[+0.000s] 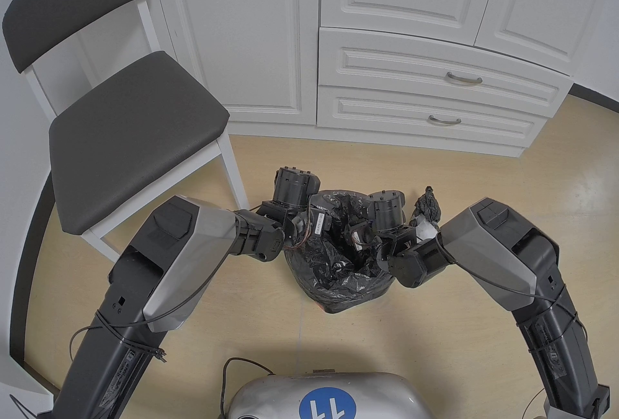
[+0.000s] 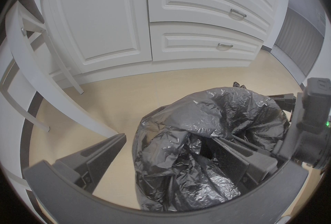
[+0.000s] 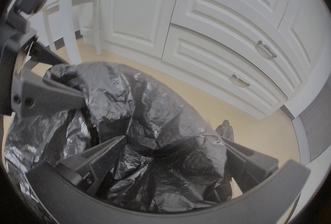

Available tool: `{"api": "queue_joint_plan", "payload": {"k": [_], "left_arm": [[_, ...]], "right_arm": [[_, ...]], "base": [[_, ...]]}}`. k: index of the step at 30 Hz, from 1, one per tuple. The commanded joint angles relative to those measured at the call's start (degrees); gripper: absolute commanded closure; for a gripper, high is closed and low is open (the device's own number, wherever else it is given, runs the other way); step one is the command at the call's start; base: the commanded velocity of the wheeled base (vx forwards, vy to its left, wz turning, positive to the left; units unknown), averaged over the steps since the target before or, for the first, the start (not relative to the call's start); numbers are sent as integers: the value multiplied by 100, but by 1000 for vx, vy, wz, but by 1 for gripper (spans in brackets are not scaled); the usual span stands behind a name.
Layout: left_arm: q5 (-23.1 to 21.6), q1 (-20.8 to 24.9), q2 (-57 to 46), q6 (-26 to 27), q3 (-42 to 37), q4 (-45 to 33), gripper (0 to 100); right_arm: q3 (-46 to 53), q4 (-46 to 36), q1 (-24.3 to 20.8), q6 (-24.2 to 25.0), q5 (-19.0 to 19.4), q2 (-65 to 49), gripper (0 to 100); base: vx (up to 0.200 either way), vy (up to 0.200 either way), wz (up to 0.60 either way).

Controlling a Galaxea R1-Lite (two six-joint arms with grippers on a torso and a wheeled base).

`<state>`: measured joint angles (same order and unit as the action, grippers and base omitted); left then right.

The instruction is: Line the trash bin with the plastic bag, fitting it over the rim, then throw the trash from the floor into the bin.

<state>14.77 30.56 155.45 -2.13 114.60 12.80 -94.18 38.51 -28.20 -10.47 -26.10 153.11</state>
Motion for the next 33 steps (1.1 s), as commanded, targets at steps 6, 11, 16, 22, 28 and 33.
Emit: {"api": "queue_joint_plan", "payload": {"k": [6, 11, 16, 22, 28, 33], "left_arm": [[69, 11, -332, -103, -360, 56, 0], [201, 11, -876, -209, -1160, 82, 0], [280, 20, -1439, -446, -1915, 416, 0], [289, 143, -1905, -419, -2496, 785, 0], [298, 205, -2098, -428, -2715, 794, 0], [307, 205, -2045, -437, -2715, 891, 0]], "right_arm": [[-724, 25, 60, 458, -273, 518, 0], [-91, -19, 34, 450, -308, 26, 0], [1166, -10, -46, 397, -167, -827, 0], [1526, 25, -63, 414, -202, -1249, 0], [1921, 43, -28, 450, -229, -1539, 0], [2088, 262, -2, 467, -229, -1583, 0]], "base": [[0, 0, 0], [0, 0, 0], [0, 0, 0], [0, 0, 0], [0, 0, 0], [0, 0, 0]]}}
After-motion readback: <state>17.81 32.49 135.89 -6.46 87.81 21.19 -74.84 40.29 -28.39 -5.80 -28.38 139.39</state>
